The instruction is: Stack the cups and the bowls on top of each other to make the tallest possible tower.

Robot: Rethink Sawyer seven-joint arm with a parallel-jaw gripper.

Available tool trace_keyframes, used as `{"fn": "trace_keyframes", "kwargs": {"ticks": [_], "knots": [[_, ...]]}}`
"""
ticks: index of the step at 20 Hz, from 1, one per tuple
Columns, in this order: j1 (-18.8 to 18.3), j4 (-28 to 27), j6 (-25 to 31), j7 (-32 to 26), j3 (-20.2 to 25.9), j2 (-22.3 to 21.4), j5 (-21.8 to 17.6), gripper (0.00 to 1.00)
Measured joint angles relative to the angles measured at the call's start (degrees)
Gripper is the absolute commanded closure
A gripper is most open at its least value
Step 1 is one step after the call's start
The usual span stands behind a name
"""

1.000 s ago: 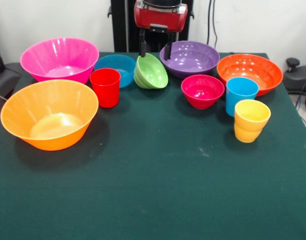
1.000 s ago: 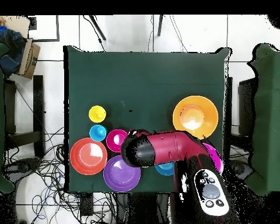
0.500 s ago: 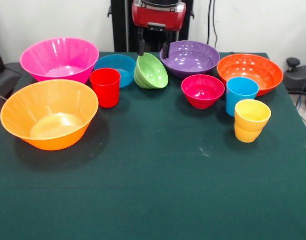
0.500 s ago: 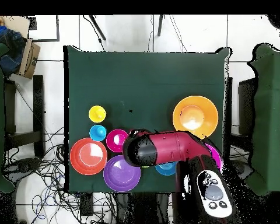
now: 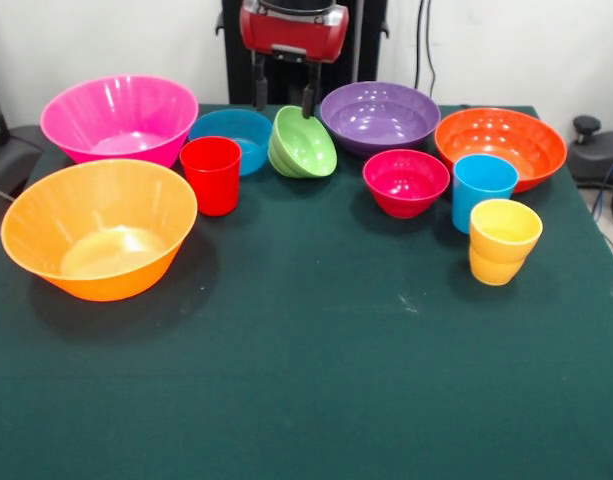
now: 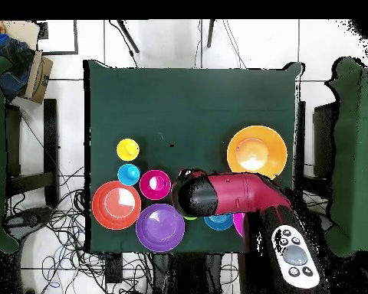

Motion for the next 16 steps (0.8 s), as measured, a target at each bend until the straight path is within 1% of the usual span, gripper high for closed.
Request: {"fn": "trace_keyframes", "kwargs": {"ticks": [16], "knots": [[0.66, -1.26, 0.01, 0.00, 0.01, 0.05, -0.02, 0.00]]}}
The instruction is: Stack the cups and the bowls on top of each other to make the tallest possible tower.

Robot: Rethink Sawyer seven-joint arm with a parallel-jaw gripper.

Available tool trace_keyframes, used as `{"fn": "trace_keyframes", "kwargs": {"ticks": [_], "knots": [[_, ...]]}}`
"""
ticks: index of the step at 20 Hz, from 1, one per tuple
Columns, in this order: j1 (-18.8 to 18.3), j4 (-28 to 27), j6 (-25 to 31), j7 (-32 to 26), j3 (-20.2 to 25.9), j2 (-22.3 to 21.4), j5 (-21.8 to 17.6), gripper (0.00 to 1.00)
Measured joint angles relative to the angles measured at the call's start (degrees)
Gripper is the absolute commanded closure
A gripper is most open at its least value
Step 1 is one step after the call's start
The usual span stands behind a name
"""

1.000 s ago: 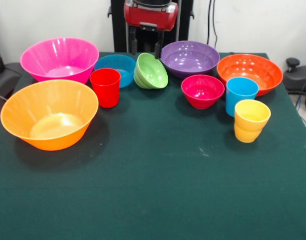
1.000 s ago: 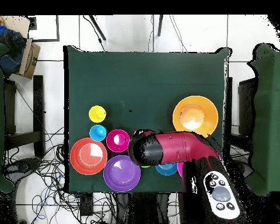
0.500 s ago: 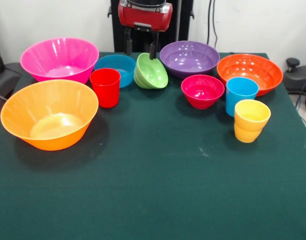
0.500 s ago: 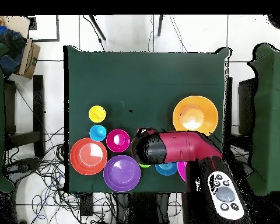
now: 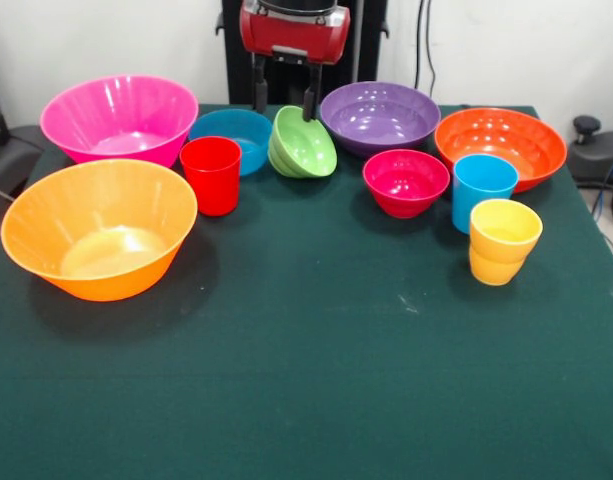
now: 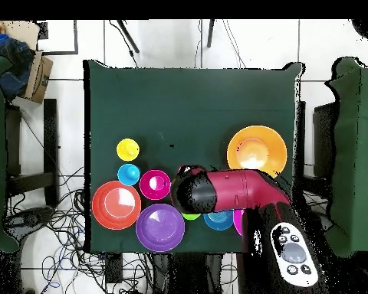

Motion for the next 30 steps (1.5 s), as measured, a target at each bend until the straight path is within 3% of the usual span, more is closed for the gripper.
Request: {"fn": "trace_keyframes", "kwargs": {"ticks": [18, 30], "knots": [[0.34, -0.67, 5.38, 0.00, 0.00, -0.16, -0.04, 0.00], [3.42, -2.26, 7.56, 0.00, 0.60, -1.68, -0.04, 0.00]]}}
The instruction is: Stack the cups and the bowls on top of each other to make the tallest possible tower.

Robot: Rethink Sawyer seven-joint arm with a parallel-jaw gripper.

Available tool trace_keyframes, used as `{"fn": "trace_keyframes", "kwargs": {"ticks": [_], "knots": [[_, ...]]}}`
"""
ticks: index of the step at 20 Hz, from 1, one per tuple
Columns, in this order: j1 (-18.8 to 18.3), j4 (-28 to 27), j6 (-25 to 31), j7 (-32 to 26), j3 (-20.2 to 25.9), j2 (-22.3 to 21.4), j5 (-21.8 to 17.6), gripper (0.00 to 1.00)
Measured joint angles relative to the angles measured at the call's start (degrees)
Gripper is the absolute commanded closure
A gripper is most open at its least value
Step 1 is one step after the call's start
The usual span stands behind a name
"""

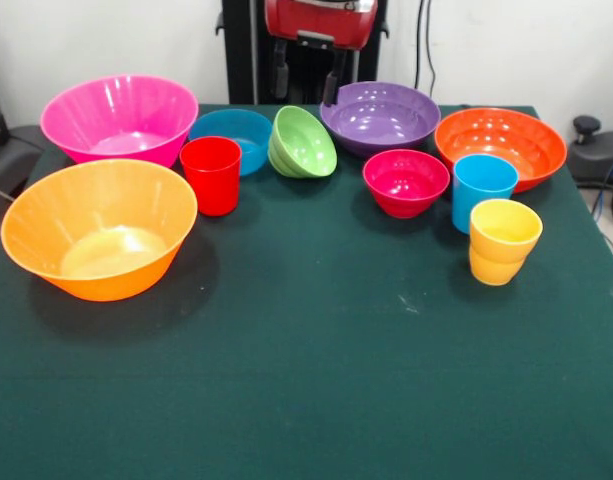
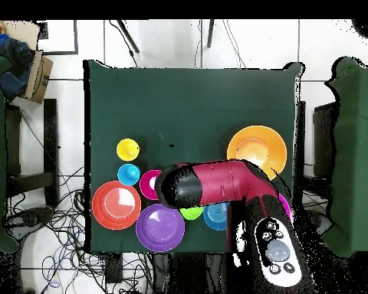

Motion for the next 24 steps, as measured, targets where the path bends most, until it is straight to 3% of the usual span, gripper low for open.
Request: {"fn": "trace_keyframes", "kwargs": {"ticks": [24], "knots": [[-0.69, -0.09, 0.01, 0.00, 1.73, -1.16, -5.41, 0.00]]}}
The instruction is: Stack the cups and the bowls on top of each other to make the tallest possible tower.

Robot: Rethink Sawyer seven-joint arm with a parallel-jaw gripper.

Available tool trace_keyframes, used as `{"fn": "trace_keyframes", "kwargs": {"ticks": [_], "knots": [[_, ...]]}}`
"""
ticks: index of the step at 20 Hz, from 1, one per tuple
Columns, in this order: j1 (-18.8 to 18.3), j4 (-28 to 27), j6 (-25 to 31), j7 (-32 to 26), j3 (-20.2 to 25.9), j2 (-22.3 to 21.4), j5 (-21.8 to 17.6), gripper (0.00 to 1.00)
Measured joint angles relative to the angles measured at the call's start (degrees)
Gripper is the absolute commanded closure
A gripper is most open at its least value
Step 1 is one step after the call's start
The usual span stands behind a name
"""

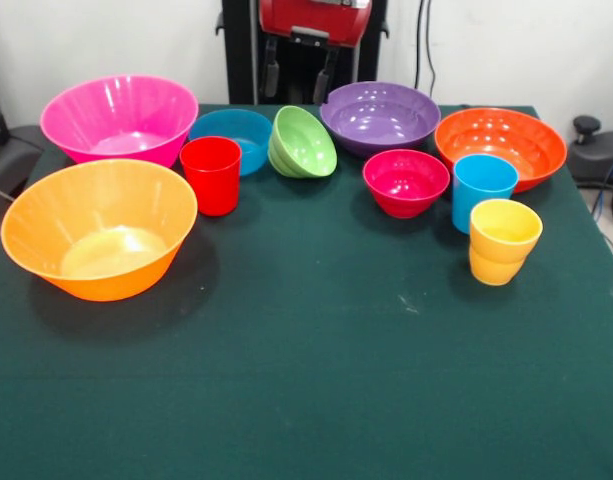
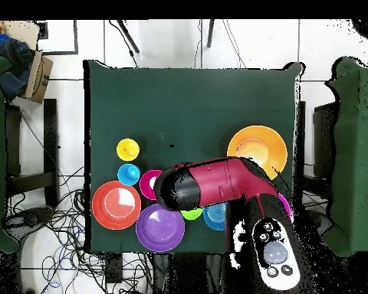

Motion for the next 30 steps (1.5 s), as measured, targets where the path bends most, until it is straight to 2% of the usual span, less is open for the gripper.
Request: {"fn": "trace_keyframes", "kwargs": {"ticks": [16, 30], "knots": [[2.15, 0.06, 0.00, 0.00, 0.00, 0.00, -0.02, 0.00], [8.86, 0.07, 0.00, 0.00, -0.54, 0.00, -0.02, 0.00]]}}
